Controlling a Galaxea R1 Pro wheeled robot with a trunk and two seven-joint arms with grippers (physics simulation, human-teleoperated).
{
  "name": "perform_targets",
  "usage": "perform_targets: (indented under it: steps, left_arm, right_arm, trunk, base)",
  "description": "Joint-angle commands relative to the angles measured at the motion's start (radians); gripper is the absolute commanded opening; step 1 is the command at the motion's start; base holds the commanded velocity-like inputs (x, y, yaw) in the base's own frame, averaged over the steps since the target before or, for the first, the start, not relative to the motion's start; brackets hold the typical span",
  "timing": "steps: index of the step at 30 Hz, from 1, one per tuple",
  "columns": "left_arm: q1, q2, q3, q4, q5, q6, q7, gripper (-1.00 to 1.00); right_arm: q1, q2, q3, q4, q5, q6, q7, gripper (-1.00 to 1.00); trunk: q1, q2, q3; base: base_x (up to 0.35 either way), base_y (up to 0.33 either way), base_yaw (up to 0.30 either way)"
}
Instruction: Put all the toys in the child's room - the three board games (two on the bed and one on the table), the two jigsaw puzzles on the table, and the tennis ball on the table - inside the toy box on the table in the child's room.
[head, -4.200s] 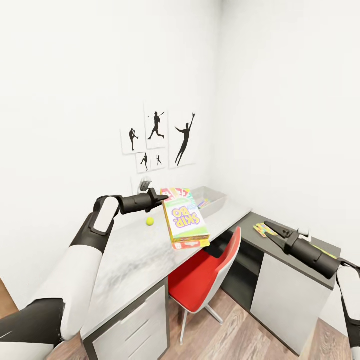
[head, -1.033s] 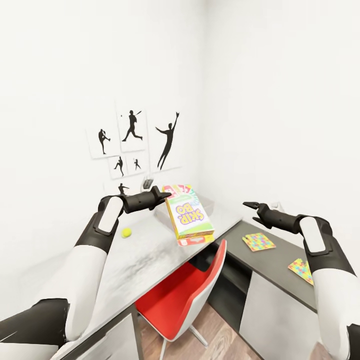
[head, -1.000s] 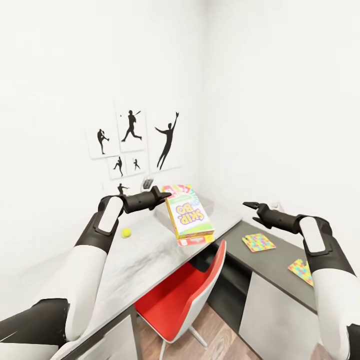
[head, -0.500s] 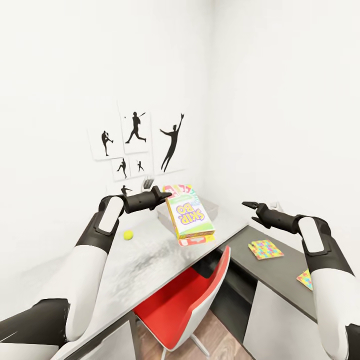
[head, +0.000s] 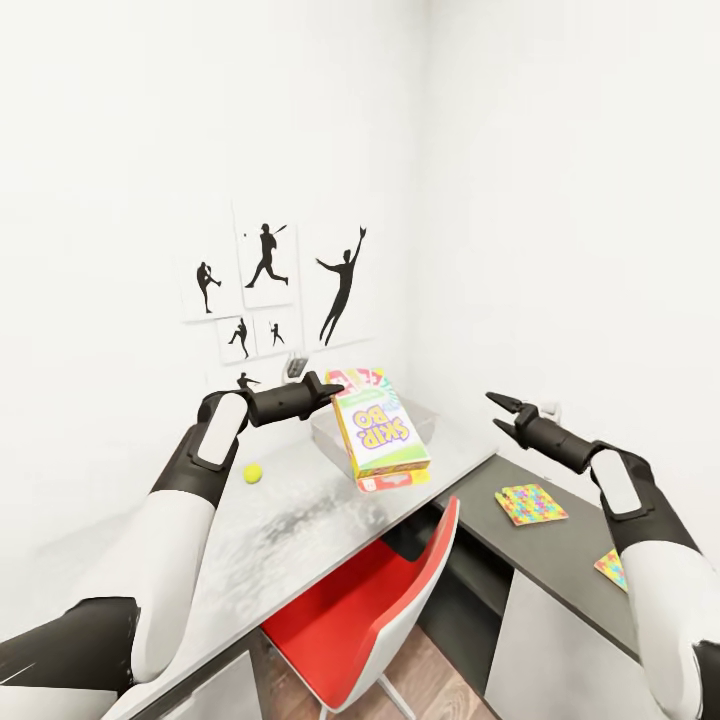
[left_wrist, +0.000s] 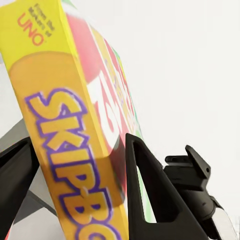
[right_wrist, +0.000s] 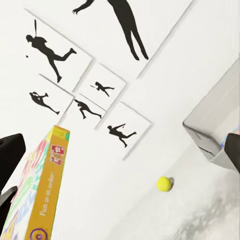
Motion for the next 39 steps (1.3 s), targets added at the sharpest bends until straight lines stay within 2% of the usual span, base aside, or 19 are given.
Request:
perform_targets:
  steps: [1, 4, 7, 8, 16, 27, 39]
  left_arm:
    - [0.000, -0.001, 0.005, 0.000, -0.006, 0.006, -0.007, -1.00]
    - [0.000, -0.001, 0.004, 0.001, -0.006, 0.008, -0.008, -1.00]
    - [0.000, -0.001, 0.005, 0.001, -0.006, 0.008, -0.010, -1.00]
    - [0.000, -0.001, 0.005, 0.001, -0.006, 0.008, -0.010, -1.00]
    - [0.000, -0.002, 0.003, 0.001, -0.006, 0.007, -0.011, -1.00]
    - [0.000, -0.005, 0.002, 0.001, -0.006, 0.010, -0.008, -1.00]
    - [0.000, -0.006, 0.001, 0.001, -0.006, 0.012, -0.005, -1.00]
  right_arm:
    - [0.000, -0.002, -0.002, 0.026, 0.001, -0.016, 0.042, 1.00]
    - [0.003, -0.004, -0.003, 0.057, 0.017, -0.051, 0.130, 1.00]
    - [0.004, -0.004, -0.003, 0.068, 0.040, -0.063, 0.173, 1.00]
    - [0.005, -0.003, -0.003, 0.071, 0.063, -0.069, 0.188, 1.00]
    - [0.005, -0.002, -0.002, 0.069, 0.076, -0.072, 0.195, 1.00]
    - [0.005, -0.001, 0.000, 0.068, 0.077, -0.071, 0.192, 1.00]
    - [0.005, -0.002, 0.000, 0.068, 0.078, -0.070, 0.187, 1.00]
  trunk:
    - [0.000, -0.001, 0.000]
    - [0.000, -0.001, 0.000]
    - [0.000, -0.001, 0.000]
    - [0.000, -0.001, 0.000]
    - [0.000, -0.001, 0.000]
    - [0.000, -0.001, 0.000]
    - [0.000, -0.001, 0.003]
  base:
    - [0.001, -0.001, 0.000]
    - [0.000, 0.000, 0.000]
    - [0.000, 0.000, 0.000]
    - [0.000, 0.000, 0.000]
    - [0.013, 0.000, 0.000]
    - [0.198, -0.083, 0.010]
    - [0.022, -0.184, 0.240]
